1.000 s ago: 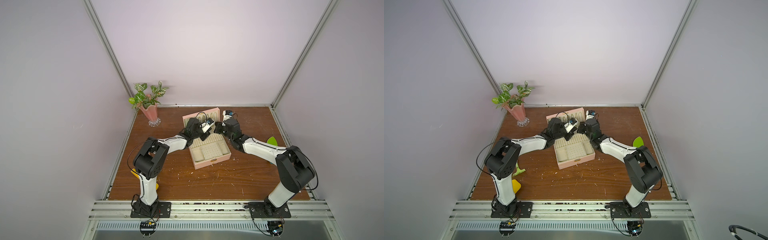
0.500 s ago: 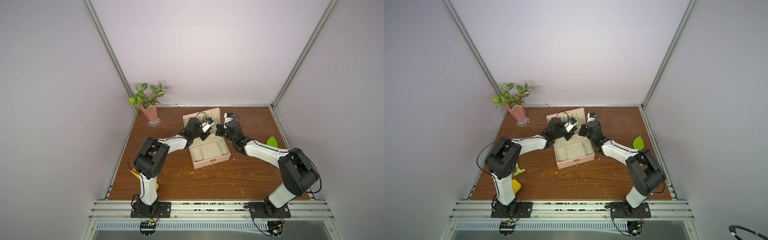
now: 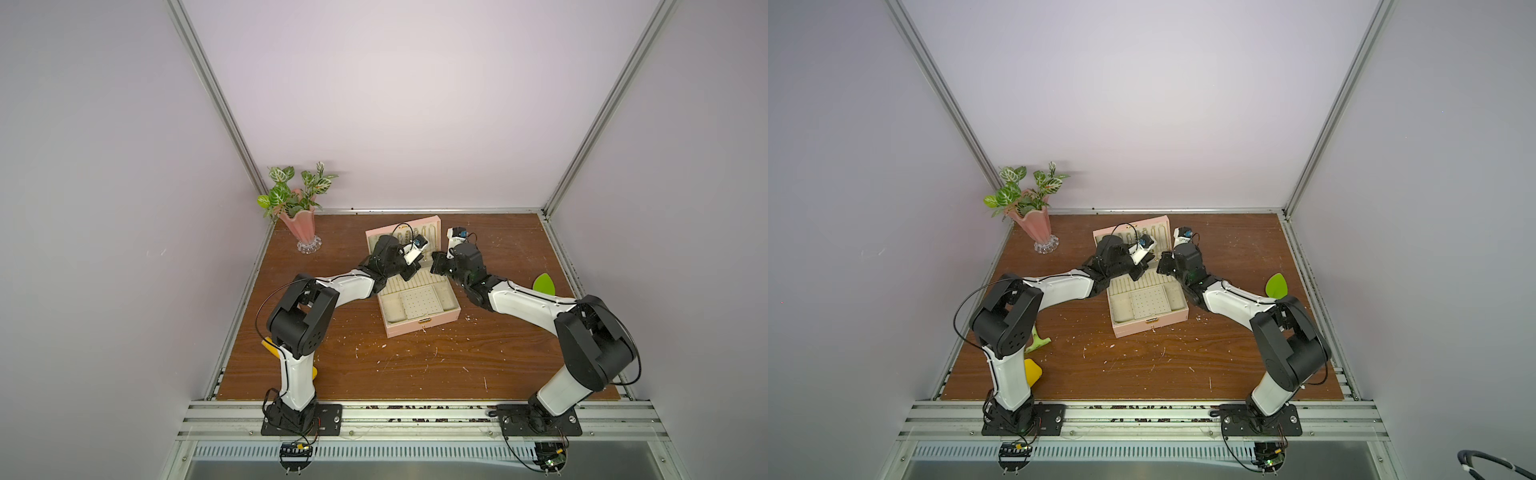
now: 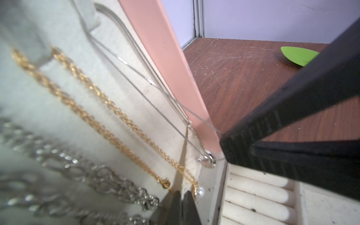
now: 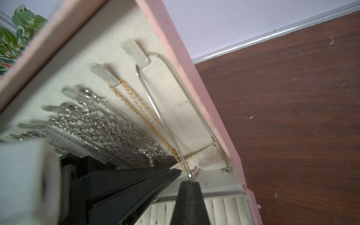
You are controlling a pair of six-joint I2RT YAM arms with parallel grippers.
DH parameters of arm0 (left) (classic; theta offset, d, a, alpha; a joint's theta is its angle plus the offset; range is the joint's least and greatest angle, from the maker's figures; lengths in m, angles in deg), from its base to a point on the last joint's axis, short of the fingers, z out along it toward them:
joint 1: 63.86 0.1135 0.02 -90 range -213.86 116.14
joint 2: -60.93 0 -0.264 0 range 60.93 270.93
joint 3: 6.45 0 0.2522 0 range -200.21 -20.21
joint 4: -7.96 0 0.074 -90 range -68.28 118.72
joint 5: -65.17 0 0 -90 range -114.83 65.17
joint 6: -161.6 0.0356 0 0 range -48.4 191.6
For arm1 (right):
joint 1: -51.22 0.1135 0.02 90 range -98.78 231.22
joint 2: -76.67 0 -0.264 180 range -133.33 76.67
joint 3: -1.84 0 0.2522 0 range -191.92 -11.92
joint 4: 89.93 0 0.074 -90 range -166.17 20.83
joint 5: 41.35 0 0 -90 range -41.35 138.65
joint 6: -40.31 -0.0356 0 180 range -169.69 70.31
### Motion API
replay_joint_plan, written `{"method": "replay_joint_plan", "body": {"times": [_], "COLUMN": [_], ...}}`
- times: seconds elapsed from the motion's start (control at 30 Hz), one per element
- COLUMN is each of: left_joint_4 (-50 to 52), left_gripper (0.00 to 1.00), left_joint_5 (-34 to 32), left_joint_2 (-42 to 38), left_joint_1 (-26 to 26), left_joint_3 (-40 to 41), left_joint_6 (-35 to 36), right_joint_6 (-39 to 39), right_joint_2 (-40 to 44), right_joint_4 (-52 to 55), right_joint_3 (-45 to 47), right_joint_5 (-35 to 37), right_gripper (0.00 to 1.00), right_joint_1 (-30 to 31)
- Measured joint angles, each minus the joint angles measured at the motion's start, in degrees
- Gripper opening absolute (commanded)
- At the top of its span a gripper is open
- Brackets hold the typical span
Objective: Put jewelry chain into jewelry box
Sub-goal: Adjust the necklace in the storage slot.
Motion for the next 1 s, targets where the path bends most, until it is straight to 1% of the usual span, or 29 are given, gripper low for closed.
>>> {"method": "replay_joint_plan", "body": {"times": [0.4, 0.47, 0.57, 0.67, 0.83, 0.9, 1.0], "left_joint_4": [0.0, 0.0, 0.0, 0.0, 0.0, 0.0, -0.02], "left_gripper": [0.01, 0.01, 0.01, 0.01, 0.01, 0.01, 0.01], "left_joint_5": [0.22, 0.22, 0.22, 0.24, 0.26, 0.35, 0.48], "left_joint_2": [0.0, 0.0, 0.0, 0.0, 0.0, 0.0, 0.0], "left_joint_1": [0.0, 0.0, 0.0, 0.0, 0.0, 0.0, 0.0], "left_joint_3": [0.0, 0.0, 0.0, 0.0, 0.0, 0.0, 0.0], "left_joint_6": [-0.02, -0.02, -0.02, -0.02, -0.07, -0.15, -0.2], "right_joint_6": [0.0, -0.04, 0.26, 0.61, 1.7, 2.21, 2.8], "right_joint_2": [-3.65, -3.67, -3.56, -2.51, 3.21, 4.72, 4.52], "right_joint_4": [-0.02, -0.02, -0.15, -0.13, 0.7, 0.9, 1.36], "right_joint_3": [-0.5, -0.7, -0.81, -0.2, 1.38, 1.09, -0.17], "right_joint_5": [-0.87, -0.9, -0.83, -0.68, 1.2, 2.25, 2.86], "right_gripper": [0.01, 0.16, 0.31, 0.36, 0.34, 0.31, 0.26], "right_joint_1": [0.0, 0.0, 0.0, -0.31, -1.14, -1.49, -1.79]}}
